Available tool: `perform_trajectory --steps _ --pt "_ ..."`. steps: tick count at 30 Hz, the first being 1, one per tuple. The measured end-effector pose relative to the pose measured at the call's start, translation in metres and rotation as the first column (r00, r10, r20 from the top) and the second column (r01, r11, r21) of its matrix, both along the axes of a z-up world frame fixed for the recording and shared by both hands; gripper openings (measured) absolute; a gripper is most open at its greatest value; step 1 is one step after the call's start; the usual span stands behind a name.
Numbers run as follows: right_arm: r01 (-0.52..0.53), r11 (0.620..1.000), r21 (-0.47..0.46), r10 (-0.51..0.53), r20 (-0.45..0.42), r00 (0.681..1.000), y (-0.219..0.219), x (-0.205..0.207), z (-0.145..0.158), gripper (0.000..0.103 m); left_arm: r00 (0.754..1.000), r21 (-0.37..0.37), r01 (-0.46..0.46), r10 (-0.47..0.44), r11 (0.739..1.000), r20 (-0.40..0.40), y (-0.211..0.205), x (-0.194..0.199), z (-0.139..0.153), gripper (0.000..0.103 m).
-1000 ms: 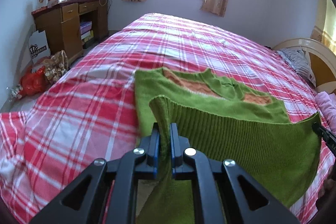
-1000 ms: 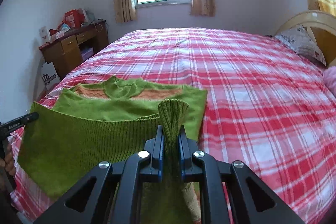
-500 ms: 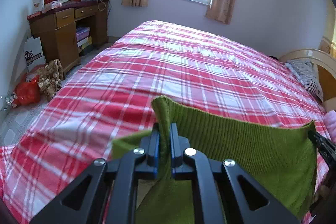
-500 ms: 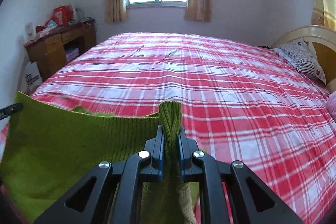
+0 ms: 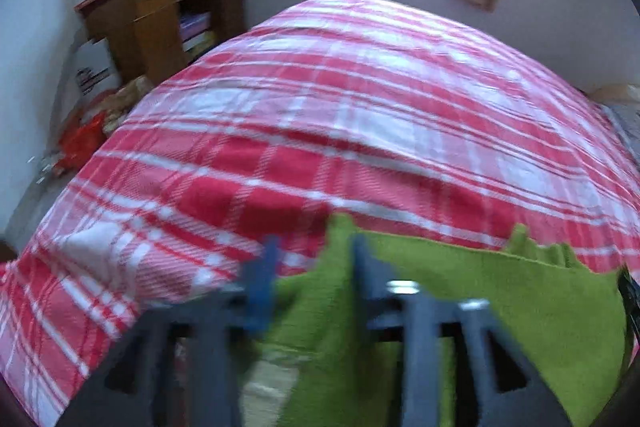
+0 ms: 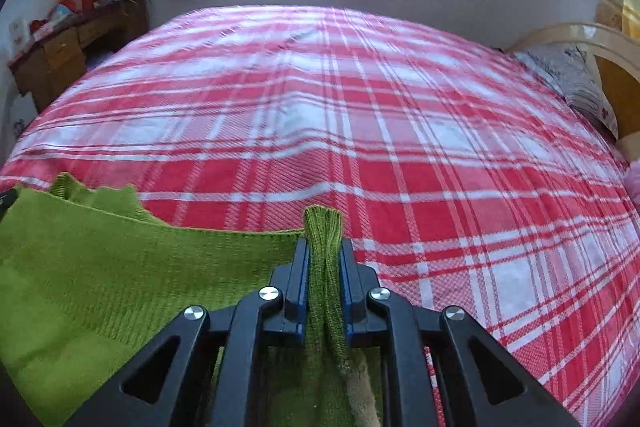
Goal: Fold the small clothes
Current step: 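Lift the ribbed hem with both grippers and fold it over the sweater body, then open both grippers and release the folded hem onto the sweater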
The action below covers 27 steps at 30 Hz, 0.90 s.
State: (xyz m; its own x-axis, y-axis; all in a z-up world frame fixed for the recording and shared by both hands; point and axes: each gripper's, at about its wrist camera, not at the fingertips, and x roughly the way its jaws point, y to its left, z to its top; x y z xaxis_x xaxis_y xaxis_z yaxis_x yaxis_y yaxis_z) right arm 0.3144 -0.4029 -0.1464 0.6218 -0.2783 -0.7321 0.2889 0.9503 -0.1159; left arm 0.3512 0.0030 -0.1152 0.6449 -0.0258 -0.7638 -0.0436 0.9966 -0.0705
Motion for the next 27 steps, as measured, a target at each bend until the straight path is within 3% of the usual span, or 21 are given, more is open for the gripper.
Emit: perform_trajectory --steps 2,5,6,8,10,13,17,22,24,27 --pt "0.033 0.999 0.028 -0.034 0.032 0.999 -0.008 -0.009 0.005 0.040 1.000 -0.065 0.001 -0.002 0.998 -0.012 0.011 0.001 0.004 0.059" --pt "0.092 0.988 0.128 -0.114 0.173 0.978 -0.026 -0.045 0.025 0.040 0.999 -0.051 0.040 -0.040 0.998 0.002 0.015 -0.017 0.022 0.059" --pt "0.147 0.981 0.123 -0.172 0.225 0.959 -0.030 -0.070 0.036 0.040 0.998 -0.016 0.062 -0.061 0.998 0.026 0.015 -0.030 0.029 0.062" --pt "0.154 0.978 0.142 -0.186 0.256 0.948 -0.030 -0.104 0.047 0.040 0.992 0.045 0.112 -0.114 0.993 0.046 0.011 -0.055 0.037 0.072" --pt "0.087 0.981 0.171 -0.129 0.247 0.960 -0.020 -0.129 0.050 0.040 0.984 0.091 0.163 -0.168 0.983 0.058 0.007 -0.087 0.039 0.073" --pt "-0.065 0.990 0.125 0.039 0.201 0.979 0.020 -0.152 0.046 0.040 0.976 0.089 0.208 -0.213 0.974 0.054 -0.001 -0.115 0.036 0.073" --pt "-0.217 0.975 0.051 0.208 0.144 0.968 0.069 -0.159 0.031 0.038 0.970 0.086 0.233 -0.238 0.969 0.055 -0.018 -0.148 0.026 0.076" --pt "-0.218 0.975 0.042 0.218 -0.005 0.976 0.071 -0.168 -0.008 0.036 0.966 0.161 0.250 -0.258 0.955 0.032 -0.036 -0.167 0.011 0.077" --pt "-0.231 0.973 0.011 0.231 0.021 0.973 0.067 -0.185 -0.007 0.036 0.968 0.192 0.234 -0.246 0.953 0.043 -0.033 -0.171 0.009 0.085" --pt "-0.226 0.974 -0.015 0.226 0.022 0.974 0.064 -0.203 -0.007 0.036 0.977 0.210 0.196 -0.209 0.958 0.043 -0.017 -0.180 0.005 0.086"
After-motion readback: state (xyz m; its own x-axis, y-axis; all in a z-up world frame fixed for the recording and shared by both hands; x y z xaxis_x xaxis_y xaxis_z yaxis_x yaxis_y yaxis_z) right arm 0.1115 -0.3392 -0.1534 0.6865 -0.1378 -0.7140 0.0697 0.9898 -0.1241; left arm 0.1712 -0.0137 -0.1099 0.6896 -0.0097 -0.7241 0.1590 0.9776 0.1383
